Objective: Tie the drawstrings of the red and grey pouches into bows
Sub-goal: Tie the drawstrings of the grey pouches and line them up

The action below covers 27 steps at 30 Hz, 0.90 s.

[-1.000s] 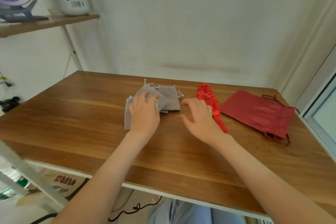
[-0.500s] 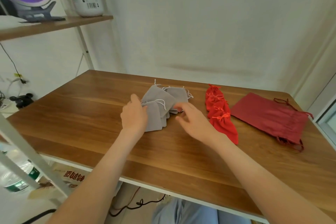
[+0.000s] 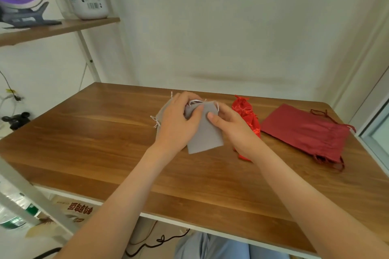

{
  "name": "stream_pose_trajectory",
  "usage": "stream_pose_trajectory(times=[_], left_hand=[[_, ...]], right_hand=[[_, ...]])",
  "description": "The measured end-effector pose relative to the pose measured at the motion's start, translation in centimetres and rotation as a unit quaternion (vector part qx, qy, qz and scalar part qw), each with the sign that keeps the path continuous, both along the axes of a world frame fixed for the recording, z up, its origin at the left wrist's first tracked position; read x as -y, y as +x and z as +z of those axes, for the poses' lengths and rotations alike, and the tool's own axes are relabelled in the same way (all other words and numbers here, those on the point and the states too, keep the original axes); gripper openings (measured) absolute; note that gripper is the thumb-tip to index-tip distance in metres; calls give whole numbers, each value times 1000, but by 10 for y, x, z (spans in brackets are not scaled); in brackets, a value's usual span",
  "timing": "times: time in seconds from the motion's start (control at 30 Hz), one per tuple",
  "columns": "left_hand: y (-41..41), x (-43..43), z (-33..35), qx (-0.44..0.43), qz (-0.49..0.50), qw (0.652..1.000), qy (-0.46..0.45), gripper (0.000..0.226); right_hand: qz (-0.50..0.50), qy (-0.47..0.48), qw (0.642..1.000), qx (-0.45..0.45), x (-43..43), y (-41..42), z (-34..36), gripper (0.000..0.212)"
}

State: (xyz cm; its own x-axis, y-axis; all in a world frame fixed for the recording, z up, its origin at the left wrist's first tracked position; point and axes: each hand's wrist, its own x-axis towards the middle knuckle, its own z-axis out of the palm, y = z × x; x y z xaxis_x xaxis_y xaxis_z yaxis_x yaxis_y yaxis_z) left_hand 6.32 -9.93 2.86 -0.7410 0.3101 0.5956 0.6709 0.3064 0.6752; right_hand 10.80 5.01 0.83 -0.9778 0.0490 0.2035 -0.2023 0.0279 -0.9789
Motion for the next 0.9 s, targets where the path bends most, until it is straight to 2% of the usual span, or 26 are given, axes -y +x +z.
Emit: stream_pose_trajectory(times=[0.1, 0.17, 0.27, 0.33, 0.4, 0.47, 0.57, 0.67, 0.9], left_hand=[[-1, -13, -9, 104, -83, 991, 28, 11], [-10, -22, -21, 133, -71, 988, 21, 19], [-28, -35, -40, 110, -41, 991, -61, 31], [-41, -40, -50, 40, -37, 987, -154, 31], [-53, -46, -59, -44, -22, 955, -291, 34], [-61, -51, -65, -88, -2, 910, -406, 42], [-71, -53, -72, -118, -4, 856, -504, 49], [-82, -46, -80, -97, -13, 837, -538, 50], [-104, -18, -77, -59, -5, 852, -521, 45]], right_hand=[[-27, -9, 1000, 13, -12, 5, -5, 25], [-65, -6, 997, 29, -22, 9, -9, 21], [-123, 15, 991, 52, -37, 12, -13, 20], [-152, 20, 986, 67, -44, 12, -14, 18], [-173, 30, 981, 80, -48, 11, -16, 17], [-187, 45, 977, 87, -50, 9, -18, 16], [-195, 55, 975, 90, -50, 4, -19, 16], [-194, 57, 975, 94, -46, -1, -19, 14], [-191, 86, 973, 98, -39, -14, -23, 14]])
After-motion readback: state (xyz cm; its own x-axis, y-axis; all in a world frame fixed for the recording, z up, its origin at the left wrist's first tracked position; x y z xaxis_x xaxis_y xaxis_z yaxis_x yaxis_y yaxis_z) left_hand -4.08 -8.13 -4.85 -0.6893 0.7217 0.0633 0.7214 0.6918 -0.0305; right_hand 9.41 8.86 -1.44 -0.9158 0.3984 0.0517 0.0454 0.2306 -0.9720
